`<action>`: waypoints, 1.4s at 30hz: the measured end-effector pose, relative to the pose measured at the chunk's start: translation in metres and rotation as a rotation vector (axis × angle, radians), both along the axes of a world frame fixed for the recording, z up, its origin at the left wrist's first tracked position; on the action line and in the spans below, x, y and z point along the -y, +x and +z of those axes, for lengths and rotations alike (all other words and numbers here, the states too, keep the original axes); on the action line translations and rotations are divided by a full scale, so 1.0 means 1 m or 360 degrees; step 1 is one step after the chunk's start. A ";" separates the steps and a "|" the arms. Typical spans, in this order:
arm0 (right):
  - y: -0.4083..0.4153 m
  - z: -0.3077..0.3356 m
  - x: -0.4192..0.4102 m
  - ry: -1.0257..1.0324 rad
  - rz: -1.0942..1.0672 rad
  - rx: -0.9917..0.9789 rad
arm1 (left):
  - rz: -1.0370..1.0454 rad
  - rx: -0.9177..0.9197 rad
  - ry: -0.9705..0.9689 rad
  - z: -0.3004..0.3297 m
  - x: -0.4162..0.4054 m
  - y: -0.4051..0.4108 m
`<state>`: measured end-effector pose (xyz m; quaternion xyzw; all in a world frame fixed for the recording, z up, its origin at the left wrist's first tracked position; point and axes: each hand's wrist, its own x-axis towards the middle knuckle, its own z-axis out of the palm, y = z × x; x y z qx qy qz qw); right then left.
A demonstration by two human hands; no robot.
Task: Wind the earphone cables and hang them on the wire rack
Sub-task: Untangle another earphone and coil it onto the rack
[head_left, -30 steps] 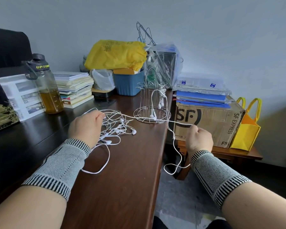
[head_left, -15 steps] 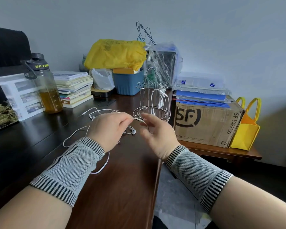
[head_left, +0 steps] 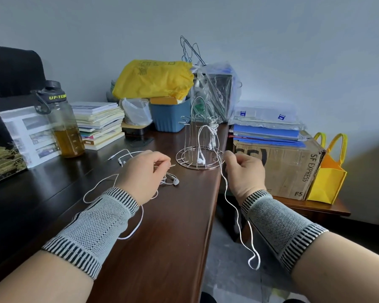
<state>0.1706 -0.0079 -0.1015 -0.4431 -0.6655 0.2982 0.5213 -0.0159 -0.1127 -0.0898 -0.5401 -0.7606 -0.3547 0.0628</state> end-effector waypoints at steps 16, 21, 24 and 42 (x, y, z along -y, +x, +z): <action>0.012 0.003 -0.050 0.0009 0.0018 0.0223 | 0.0101 0.0741 0.0002 0.025 -0.131 0.021; 0.009 -0.004 -0.069 -0.0086 0.0064 0.0296 | 0.0136 0.0773 0.0061 0.020 -0.155 0.026; 0.007 -0.007 -0.079 -0.0133 0.0074 0.0372 | 0.0162 0.0771 0.0121 0.017 -0.163 0.028; -0.056 -0.003 -0.127 -0.0223 0.0060 0.0593 | -0.0178 0.0901 0.0104 0.010 -0.163 0.016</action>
